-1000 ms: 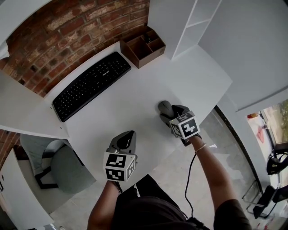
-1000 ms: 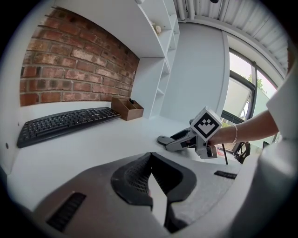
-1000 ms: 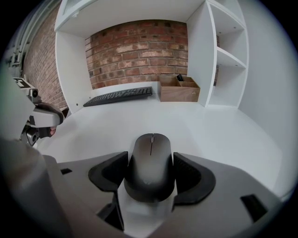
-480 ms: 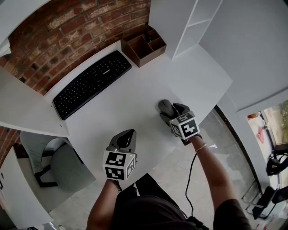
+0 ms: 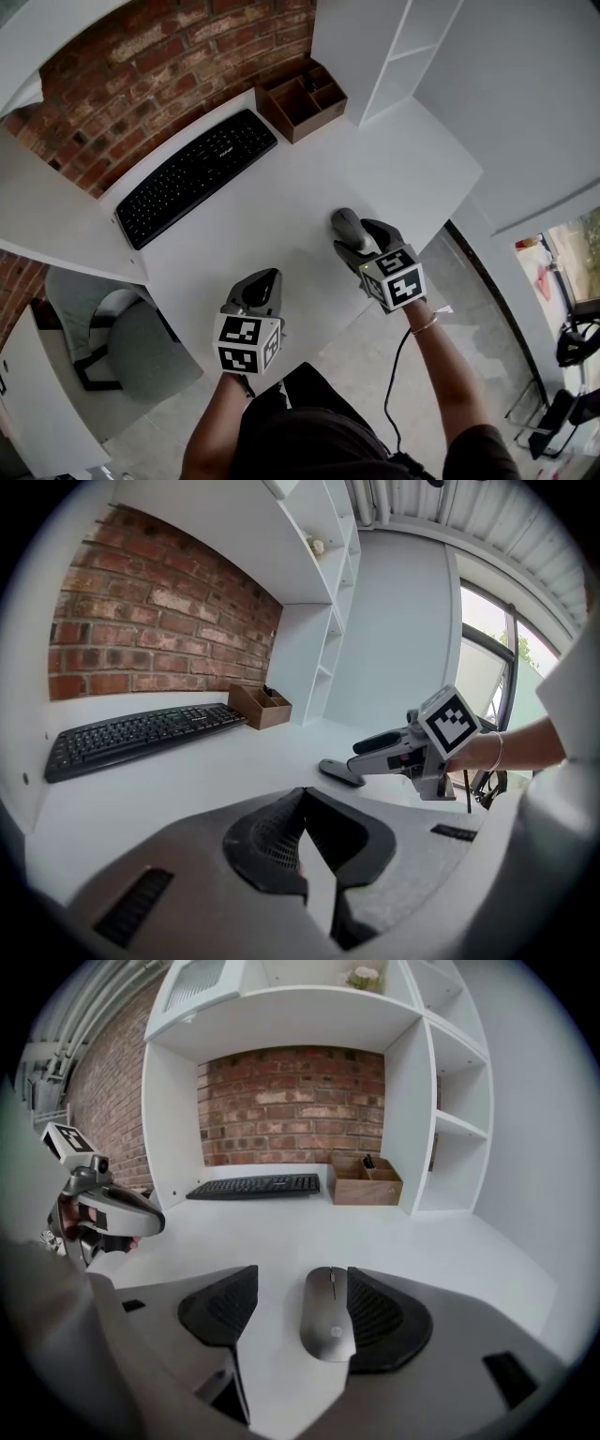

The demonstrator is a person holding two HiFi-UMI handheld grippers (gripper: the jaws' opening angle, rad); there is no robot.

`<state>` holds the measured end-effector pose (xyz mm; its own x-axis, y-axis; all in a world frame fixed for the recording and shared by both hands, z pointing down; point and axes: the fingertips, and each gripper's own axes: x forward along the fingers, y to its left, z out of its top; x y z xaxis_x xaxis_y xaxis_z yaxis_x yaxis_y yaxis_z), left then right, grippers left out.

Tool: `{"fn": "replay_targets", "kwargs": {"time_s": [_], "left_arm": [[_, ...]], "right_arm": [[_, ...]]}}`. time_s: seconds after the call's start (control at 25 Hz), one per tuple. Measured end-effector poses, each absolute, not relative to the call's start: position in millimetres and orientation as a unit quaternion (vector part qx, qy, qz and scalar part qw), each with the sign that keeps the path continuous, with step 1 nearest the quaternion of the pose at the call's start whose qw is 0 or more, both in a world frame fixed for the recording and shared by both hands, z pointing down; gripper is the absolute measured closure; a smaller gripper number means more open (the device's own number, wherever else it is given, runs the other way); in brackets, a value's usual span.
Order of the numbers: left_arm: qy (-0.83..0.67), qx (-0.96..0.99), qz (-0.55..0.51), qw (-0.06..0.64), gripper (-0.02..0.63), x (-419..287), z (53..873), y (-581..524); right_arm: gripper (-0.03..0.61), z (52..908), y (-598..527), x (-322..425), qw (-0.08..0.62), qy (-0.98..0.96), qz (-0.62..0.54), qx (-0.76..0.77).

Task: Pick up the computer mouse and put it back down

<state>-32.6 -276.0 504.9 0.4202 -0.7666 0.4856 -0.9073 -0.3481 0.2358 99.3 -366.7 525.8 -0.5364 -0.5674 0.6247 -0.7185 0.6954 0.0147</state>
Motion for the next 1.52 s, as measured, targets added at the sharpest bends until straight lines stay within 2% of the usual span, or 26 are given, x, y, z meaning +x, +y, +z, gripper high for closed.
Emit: {"fn": "replay_targets", "kwargs": {"time_s": [0.28, 0.8, 0.92, 1.32, 1.52], "left_arm": [[-0.519, 0.812, 0.141, 0.226, 0.604, -37, 492, -269], [-0.524, 0.815, 0.131, 0.208, 0.604, -53, 471, -235], [-0.526, 0.815, 0.129, 0.204, 0.604, -56, 467, -225], [-0.530, 0.816, 0.123, 0.195, 0.604, -67, 456, -194], [-0.534, 0.815, 0.123, 0.190, 0.604, -74, 452, -181]], "right_arm": [[0.285, 483, -336, 90, 0.253, -0.880, 0.119, 0.383], [0.292, 460, -267, 75, 0.233, -0.882, 0.133, 0.386], [0.353, 455, -257, 74, 0.229, -0.879, 0.127, 0.399], [0.426, 445, -214, 68, 0.213, -0.873, 0.135, 0.419], [0.488, 440, -196, 70, 0.194, -0.864, 0.145, 0.441]]}}
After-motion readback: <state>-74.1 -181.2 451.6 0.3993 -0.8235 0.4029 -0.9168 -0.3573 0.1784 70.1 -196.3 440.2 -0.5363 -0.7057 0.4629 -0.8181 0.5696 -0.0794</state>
